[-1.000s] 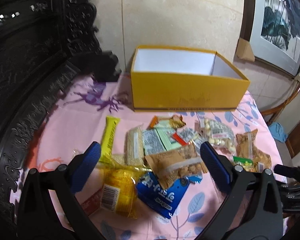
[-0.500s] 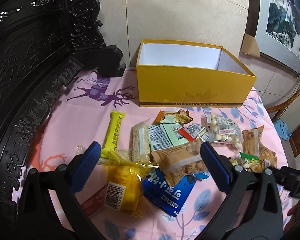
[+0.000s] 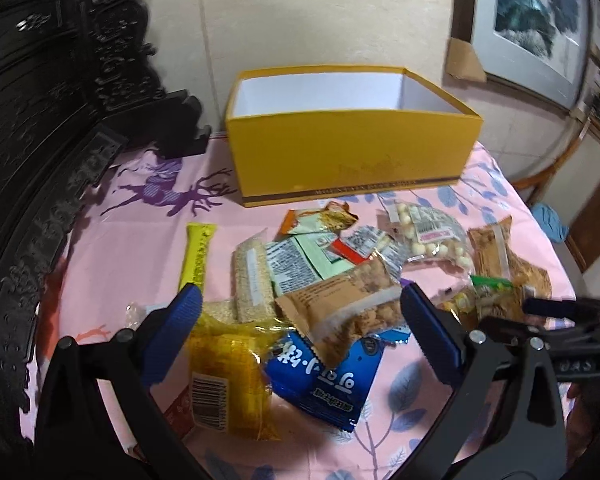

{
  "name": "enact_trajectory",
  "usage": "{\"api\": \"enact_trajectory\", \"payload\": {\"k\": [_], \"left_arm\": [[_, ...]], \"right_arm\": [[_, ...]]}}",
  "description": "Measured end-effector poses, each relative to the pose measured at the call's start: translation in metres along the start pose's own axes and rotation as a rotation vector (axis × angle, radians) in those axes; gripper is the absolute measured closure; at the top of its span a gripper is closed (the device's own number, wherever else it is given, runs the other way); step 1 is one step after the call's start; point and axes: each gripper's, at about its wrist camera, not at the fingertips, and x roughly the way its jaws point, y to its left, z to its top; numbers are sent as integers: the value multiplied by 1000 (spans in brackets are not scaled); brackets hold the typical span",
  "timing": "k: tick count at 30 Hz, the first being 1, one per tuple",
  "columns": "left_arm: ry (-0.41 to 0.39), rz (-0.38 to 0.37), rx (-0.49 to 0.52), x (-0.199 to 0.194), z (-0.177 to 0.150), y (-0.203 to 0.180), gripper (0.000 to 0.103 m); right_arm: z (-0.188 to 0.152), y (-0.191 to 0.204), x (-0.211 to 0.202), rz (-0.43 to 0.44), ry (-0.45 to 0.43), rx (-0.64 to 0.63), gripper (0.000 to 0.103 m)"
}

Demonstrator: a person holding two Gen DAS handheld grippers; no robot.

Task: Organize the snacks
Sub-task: 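Grasp the green-topped candy bag with the right tool while the left tool grasps the cracker bag, then carry both bags into the yellow box and open both tools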

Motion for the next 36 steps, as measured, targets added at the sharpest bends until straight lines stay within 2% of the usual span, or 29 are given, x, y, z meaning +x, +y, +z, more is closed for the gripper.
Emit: {"api": "enact_trajectory", "payload": {"k": [3, 4, 7, 10, 15, 18, 24, 25, 27, 28, 29, 36], "left_arm": [[7, -7, 36, 4, -3, -4, 2], [6, -11, 44, 5, -3, -4, 2], [6, -30, 76, 5, -3, -8, 2], [6, -50, 133, 9, -4, -16, 2], [8, -98, 234, 24, -1, -33, 2], [43, -81, 299, 47, -6, -42, 2], [119, -133, 343, 75, -14, -39, 3], [116, -139, 342, 74, -15, -39, 5], [115, -165, 334, 69, -15, -36, 30], [110, -165, 333, 65, -15, -37, 36], [105, -158, 335, 61, -16, -37, 48], [89, -126, 275, 41, -28, -43, 56]], "right_arm": [[1, -7, 9, 19, 17, 22, 32], [2, -12, 12, 28, 28, 38, 39], [-1, -21, 22, 41, 69, 68, 42], [-2, -24, 16, 60, 45, 81, 49], [-3, -31, 8, 97, 41, 100, 52], [-4, -31, 6, 113, 51, 85, 52], [-8, -29, 6, 142, 70, 87, 52], [-9, -29, 6, 144, 72, 88, 52], [-11, -29, 5, 149, 72, 87, 52], [-11, -29, 5, 150, 70, 90, 52], [-12, -30, 3, 153, 69, 92, 52], [-11, -28, -15, 150, 17, 59, 52]]}}
